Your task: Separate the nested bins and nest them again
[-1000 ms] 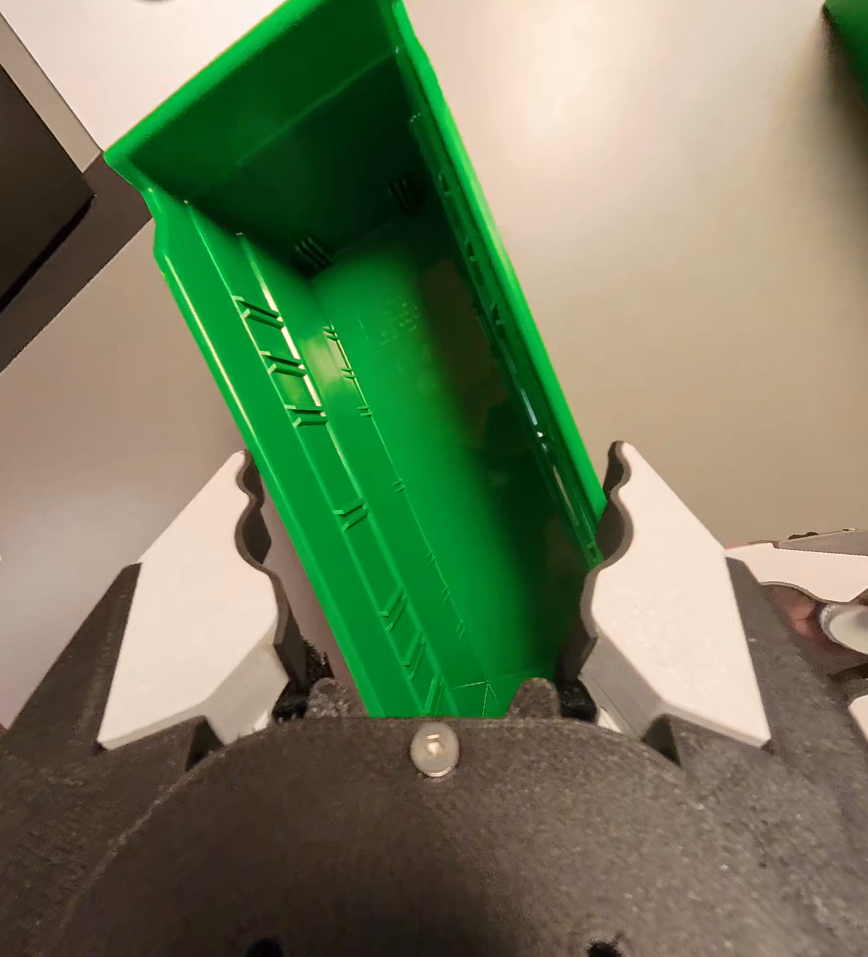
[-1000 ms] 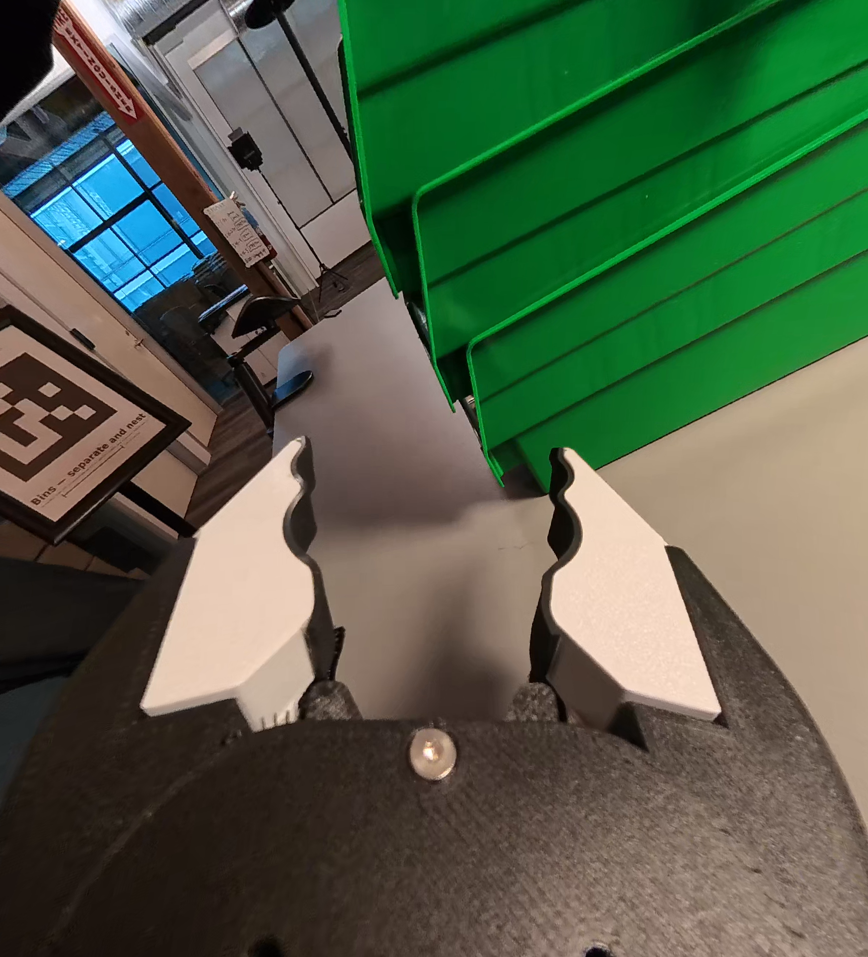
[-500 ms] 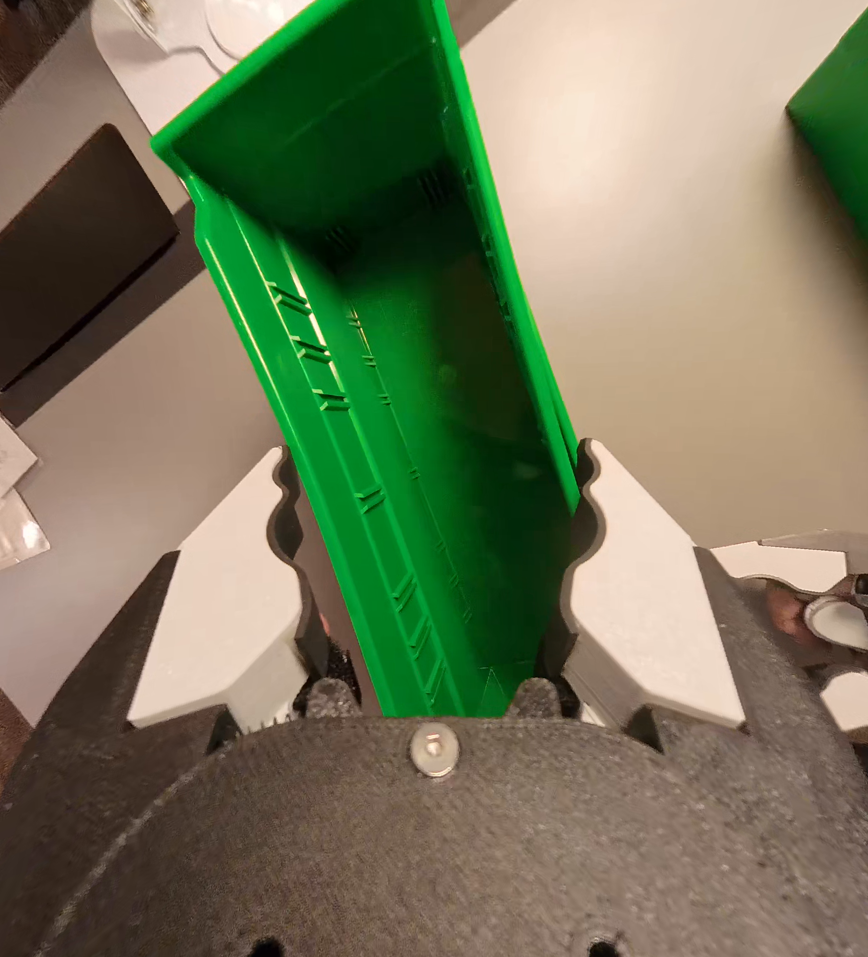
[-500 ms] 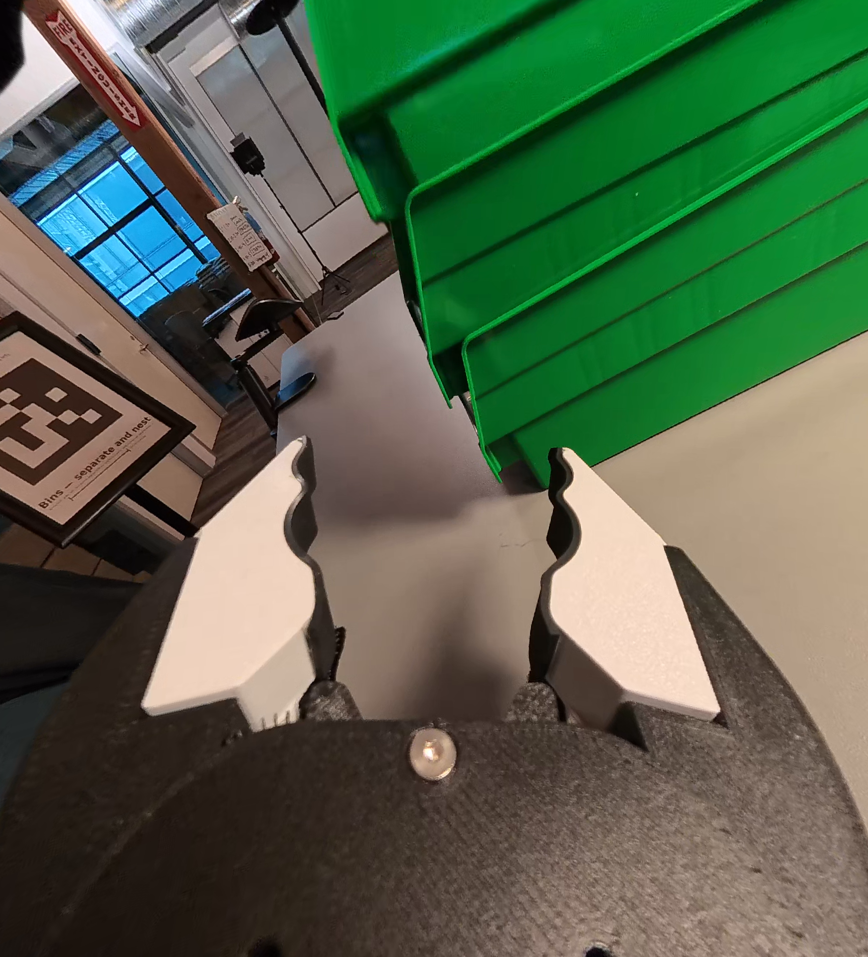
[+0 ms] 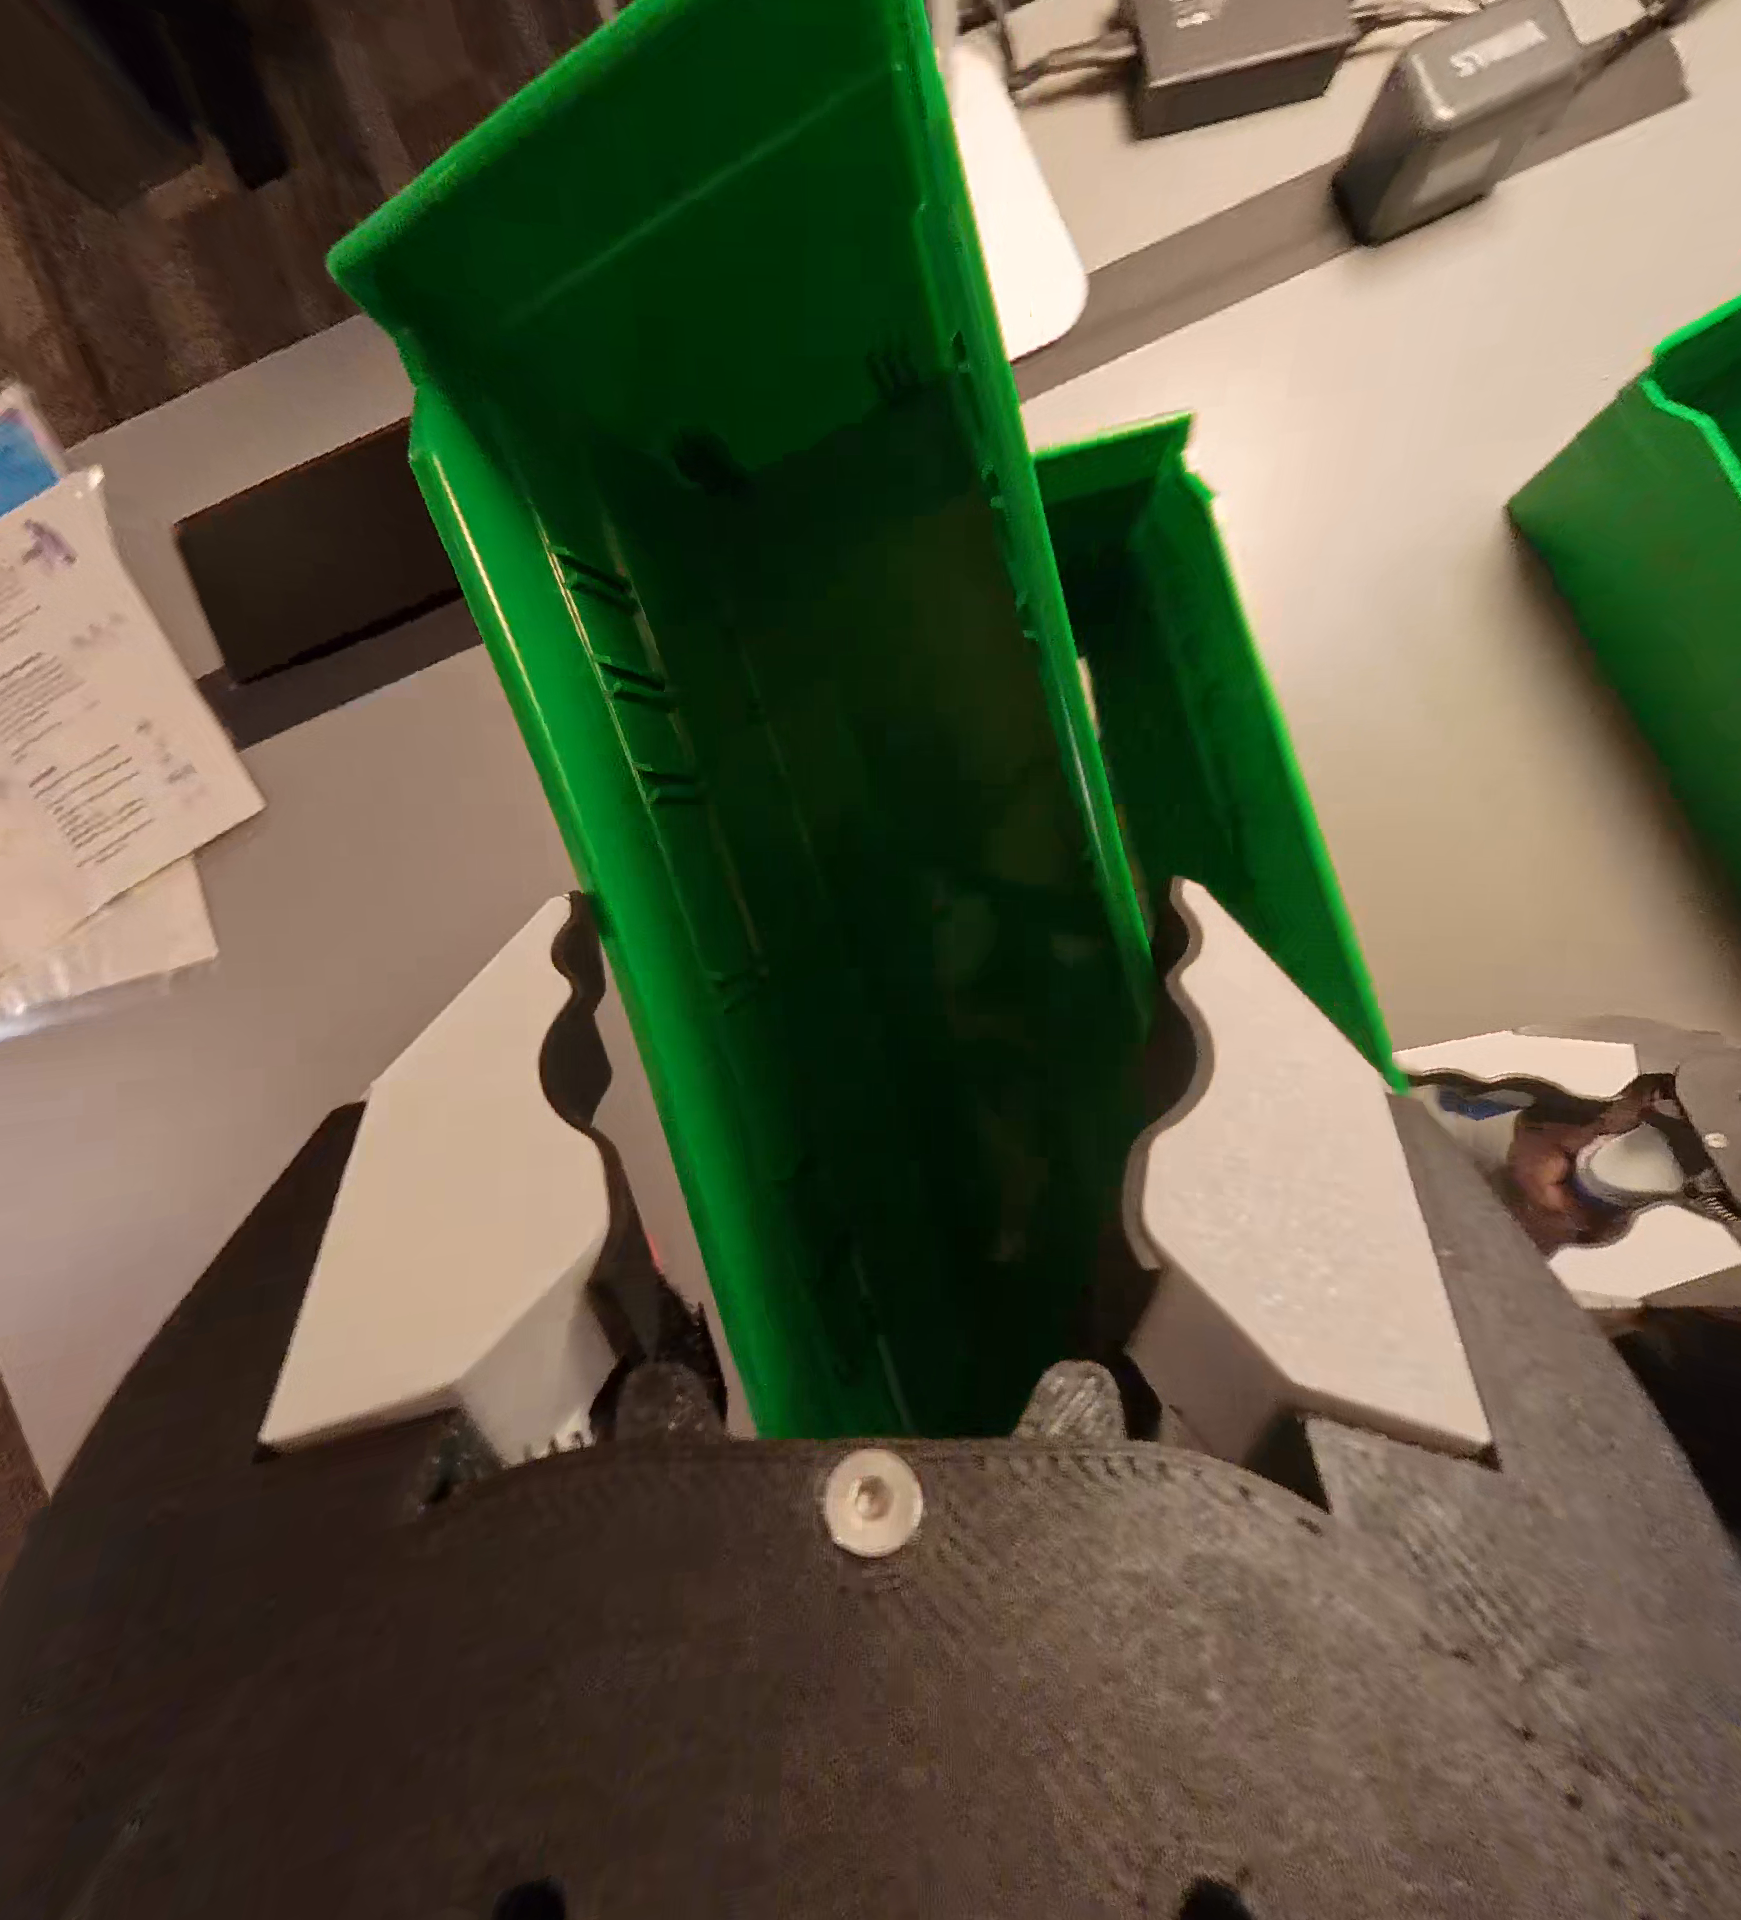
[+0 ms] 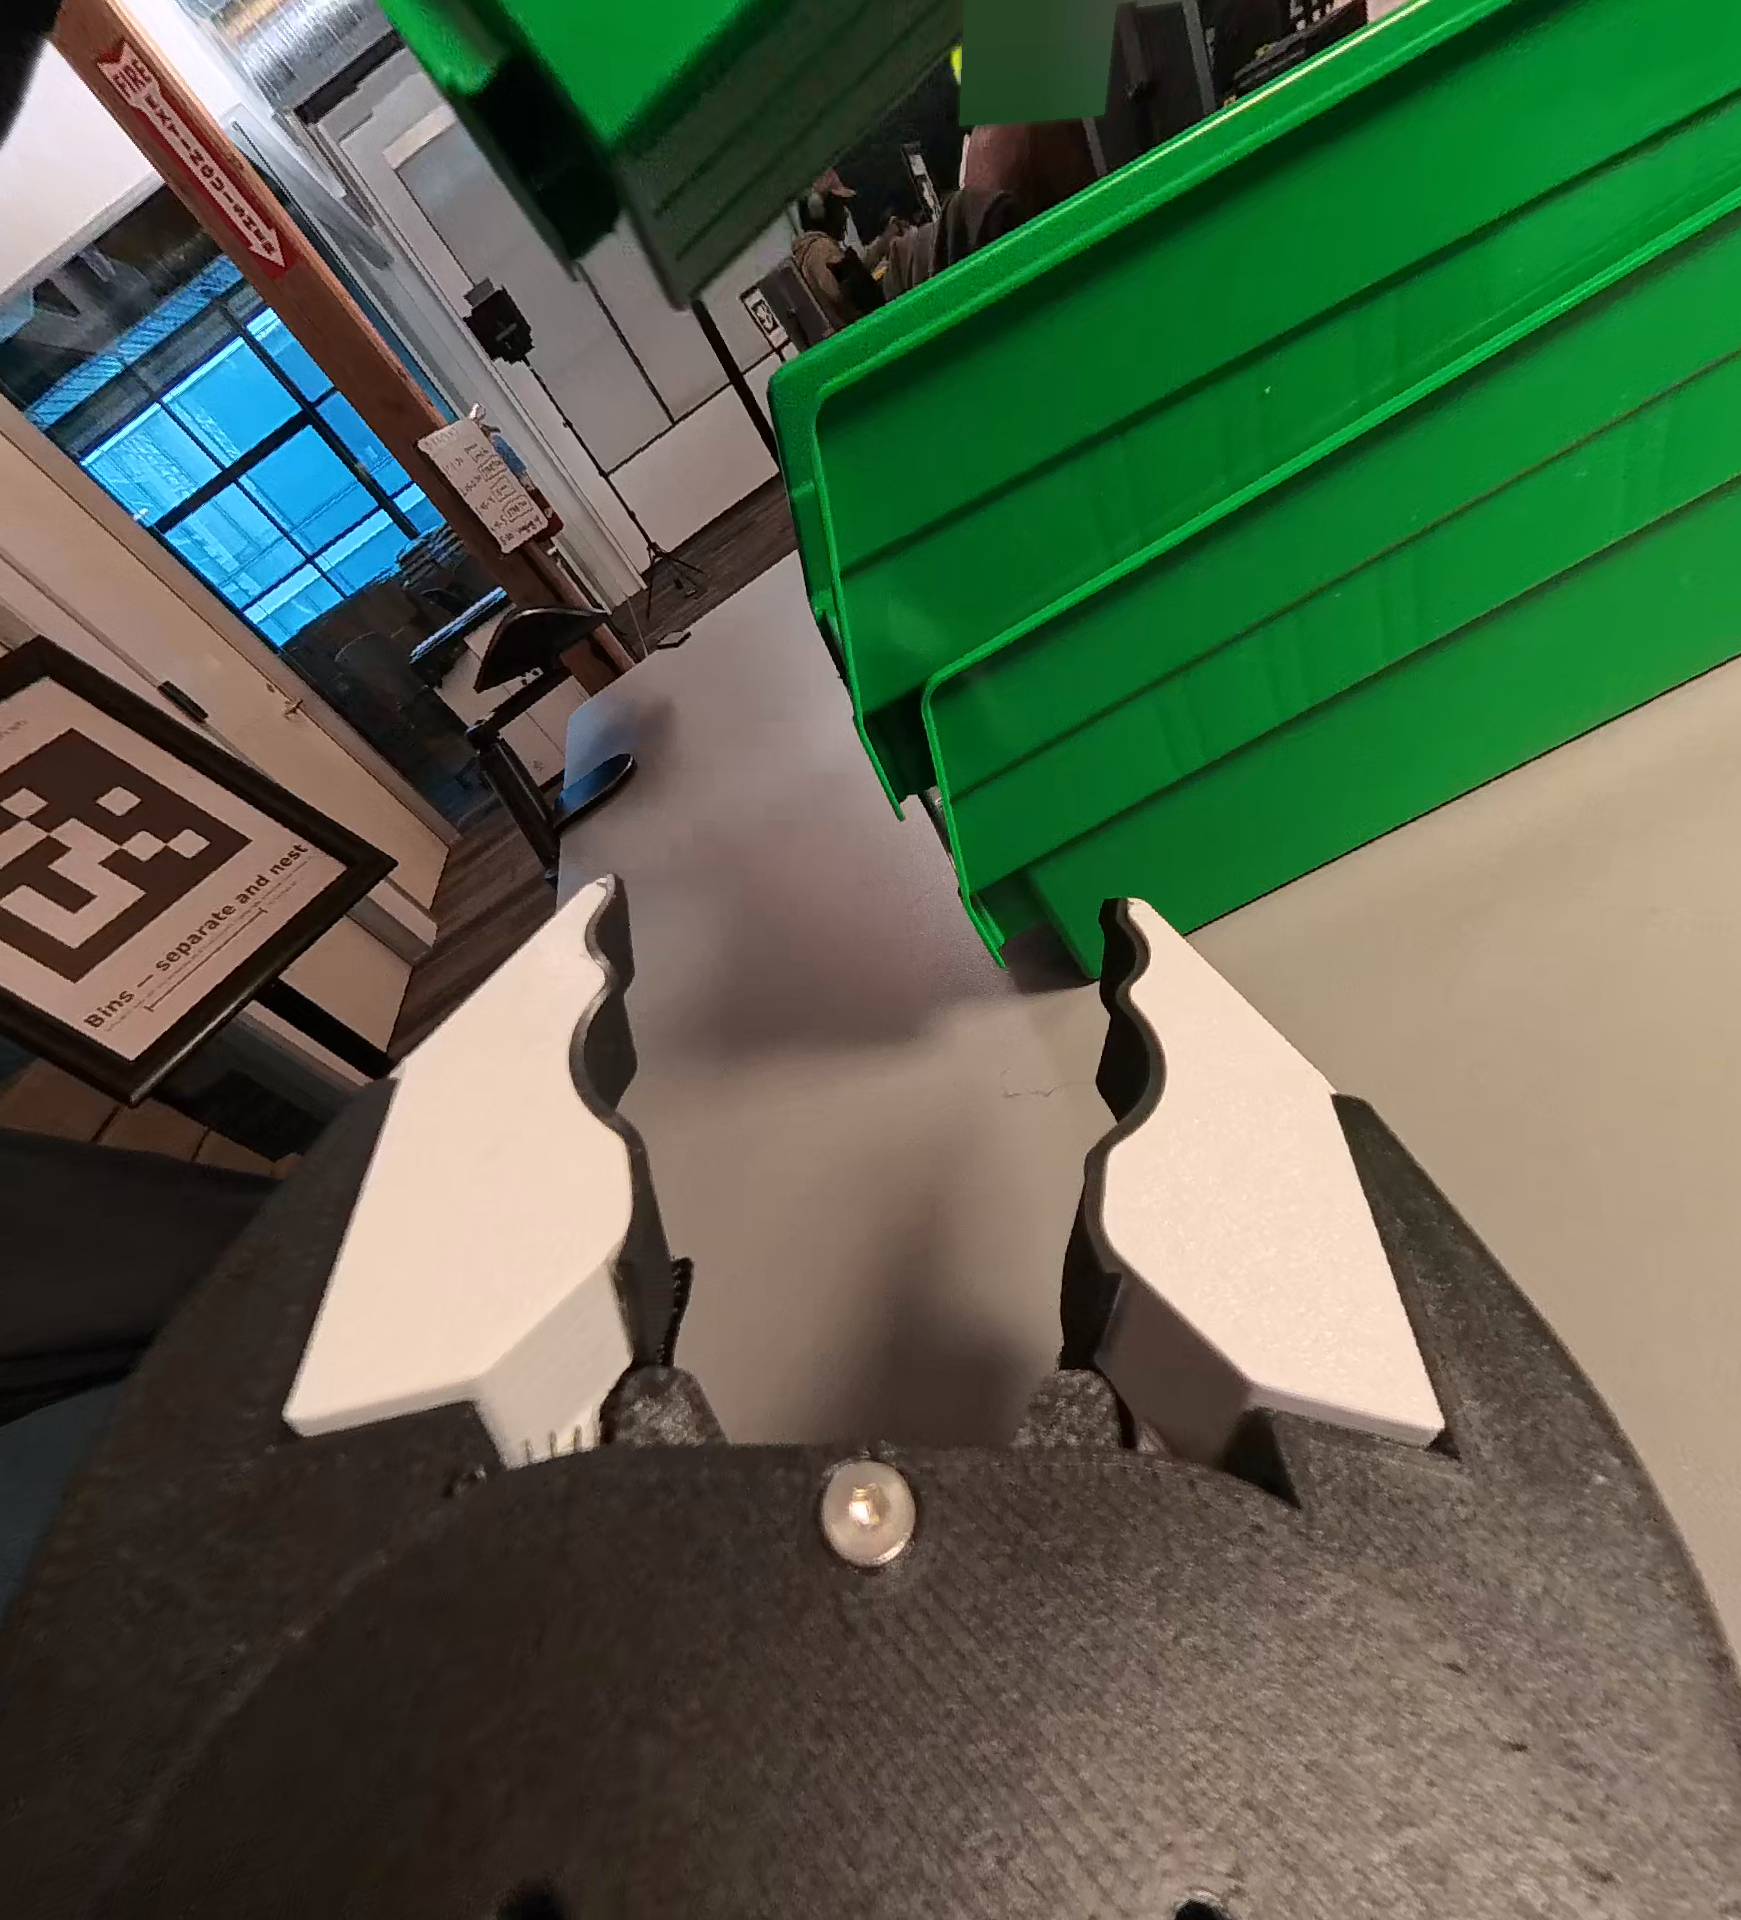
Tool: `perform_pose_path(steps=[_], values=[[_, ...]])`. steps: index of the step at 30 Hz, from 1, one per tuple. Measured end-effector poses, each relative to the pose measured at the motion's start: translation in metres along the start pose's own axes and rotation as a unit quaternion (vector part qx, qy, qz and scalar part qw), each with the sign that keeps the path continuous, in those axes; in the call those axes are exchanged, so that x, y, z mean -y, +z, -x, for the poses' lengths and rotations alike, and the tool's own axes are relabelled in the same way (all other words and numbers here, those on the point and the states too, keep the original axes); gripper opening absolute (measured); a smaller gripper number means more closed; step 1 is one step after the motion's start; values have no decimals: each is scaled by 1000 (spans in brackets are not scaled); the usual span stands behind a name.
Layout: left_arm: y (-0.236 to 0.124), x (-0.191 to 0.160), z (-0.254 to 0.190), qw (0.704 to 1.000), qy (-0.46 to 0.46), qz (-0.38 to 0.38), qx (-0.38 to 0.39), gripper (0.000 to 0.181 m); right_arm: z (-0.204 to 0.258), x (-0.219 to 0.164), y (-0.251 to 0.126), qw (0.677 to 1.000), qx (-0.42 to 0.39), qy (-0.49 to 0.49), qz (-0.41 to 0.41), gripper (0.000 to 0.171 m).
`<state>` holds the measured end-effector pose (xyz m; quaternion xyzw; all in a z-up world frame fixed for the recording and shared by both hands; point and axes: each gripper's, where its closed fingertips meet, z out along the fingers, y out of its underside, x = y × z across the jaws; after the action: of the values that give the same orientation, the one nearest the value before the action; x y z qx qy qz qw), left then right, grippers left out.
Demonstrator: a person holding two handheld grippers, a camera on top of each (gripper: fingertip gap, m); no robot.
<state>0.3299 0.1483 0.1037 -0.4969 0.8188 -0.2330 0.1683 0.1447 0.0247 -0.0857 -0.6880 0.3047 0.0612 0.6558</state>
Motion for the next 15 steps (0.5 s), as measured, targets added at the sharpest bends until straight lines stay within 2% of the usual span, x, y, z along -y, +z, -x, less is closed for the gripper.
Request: perform_pose_path(steps=[6, 15], values=[[-2, -60, 72, 998, -63, 12, 19, 106, -1, 0, 0, 1000, 0, 7, 1, 91], [53, -169, 158, 988, -102, 99, 59, 106, -4, 2, -1, 1000, 5, 25, -7, 91]])
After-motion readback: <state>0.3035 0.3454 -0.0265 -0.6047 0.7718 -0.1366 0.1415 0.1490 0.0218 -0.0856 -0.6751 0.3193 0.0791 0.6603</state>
